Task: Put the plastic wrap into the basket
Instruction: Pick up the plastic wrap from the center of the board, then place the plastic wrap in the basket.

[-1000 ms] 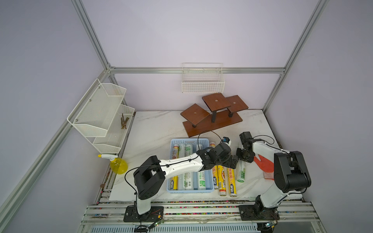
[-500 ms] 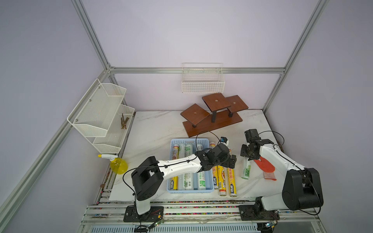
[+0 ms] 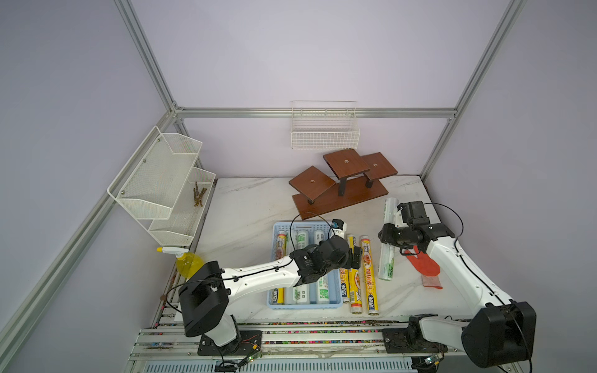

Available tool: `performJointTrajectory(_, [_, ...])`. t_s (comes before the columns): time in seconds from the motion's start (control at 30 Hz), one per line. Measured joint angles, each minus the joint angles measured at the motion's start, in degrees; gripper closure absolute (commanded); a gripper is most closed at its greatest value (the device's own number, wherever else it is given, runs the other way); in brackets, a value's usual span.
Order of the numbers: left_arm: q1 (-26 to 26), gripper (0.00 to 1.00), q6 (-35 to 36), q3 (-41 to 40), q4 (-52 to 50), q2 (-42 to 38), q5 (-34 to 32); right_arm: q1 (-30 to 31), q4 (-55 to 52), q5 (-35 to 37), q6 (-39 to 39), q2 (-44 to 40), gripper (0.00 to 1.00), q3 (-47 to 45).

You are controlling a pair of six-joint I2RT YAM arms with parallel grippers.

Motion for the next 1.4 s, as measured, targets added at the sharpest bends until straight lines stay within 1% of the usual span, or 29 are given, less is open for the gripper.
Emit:
performJointTrajectory(0.2, [0.02,0.00,-0.04,-5.64,0.04,-7.78,-5.70,4.11,2.12,-6.58,2.78,-0.48,0.63,0.24])
performJointTrajectory(0.27, [0.13,0.00,-0.09,-7.61,-0.15,-10.78,-7.50,6.97,3.50,-7.76,4.02,-0.44,0.63,0.24])
performJointTrajectory(0.43, [0.52,0.00,-0.96,-12.20,-1.20,-17.40,-11.65,16.79,7.76,-8.96,8.35,1.20,0.63,0.44])
performJointTrajectory(0.6, [0.87,0.00,-1.51,-15.82,-2.75,-22.77,-15.23,24.72,12.39,-7.78,14.23,4.31,0.63,0.44])
performJointTrajectory(0.8, [1.62,0.00,-4.24,-18.67,-6.82,-27.17,-20.22,30.99,20.17,-5.38,21.88,7.87,0.63,0.33])
performJointTrajectory(0.93, [2.23,0.00,-5.90,-20.94,-9.22,-30.05,-22.14,34.64,25.49,-3.19,25.92,10.97,0.63,0.33])
performJointTrajectory(1.03, [2.38,0.00,-6.82,-21.79,-10.91,-31.74,-22.80,36.65,27.61,-1.75,27.36,14.21,0.63,0.44])
performJointTrajectory(1.17, [2.43,0.00,-7.74,-22.91,-12.37,-33.88,-23.43,38.69,27.69,0.81,27.76,19.21,0.63,1.88])
performJointTrajectory(1.4, [2.73,0.00,-8.57,-23.58,-13.29,-35.19,-23.76,39.93,25.66,2.80,26.88,25.55,0.63,6.19])
